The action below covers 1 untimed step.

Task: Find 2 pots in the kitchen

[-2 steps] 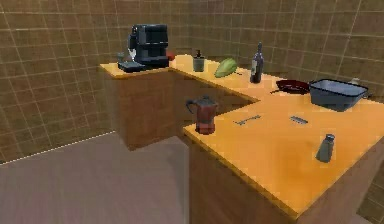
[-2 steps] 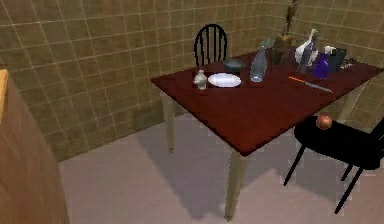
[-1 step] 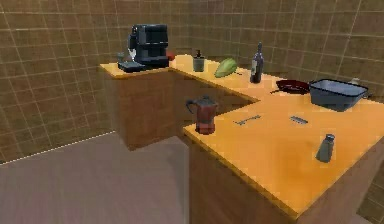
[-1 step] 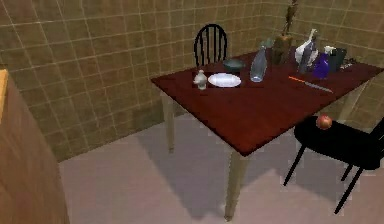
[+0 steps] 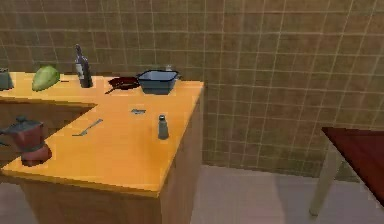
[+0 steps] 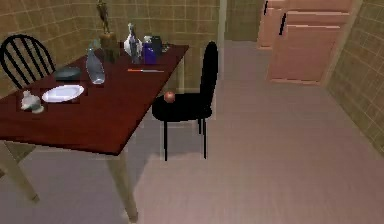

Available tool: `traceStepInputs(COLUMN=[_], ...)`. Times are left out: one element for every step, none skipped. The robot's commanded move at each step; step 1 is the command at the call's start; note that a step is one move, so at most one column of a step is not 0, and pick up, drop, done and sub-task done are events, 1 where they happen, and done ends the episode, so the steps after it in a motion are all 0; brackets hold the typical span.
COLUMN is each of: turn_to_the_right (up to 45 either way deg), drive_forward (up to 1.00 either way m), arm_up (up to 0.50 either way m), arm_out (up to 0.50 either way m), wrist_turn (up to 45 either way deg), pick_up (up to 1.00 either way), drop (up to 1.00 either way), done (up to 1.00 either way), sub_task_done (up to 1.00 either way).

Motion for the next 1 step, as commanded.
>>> traceStepInputs(turn_to_the_right=[36.0], drive_forward=[0.0], arm_up=[0.0], arm_out=[0.0], wrist_turn=[0.0], pick_up=[0.0], drop=[0.0], done=[0.0], sub_task_done=[0.0])
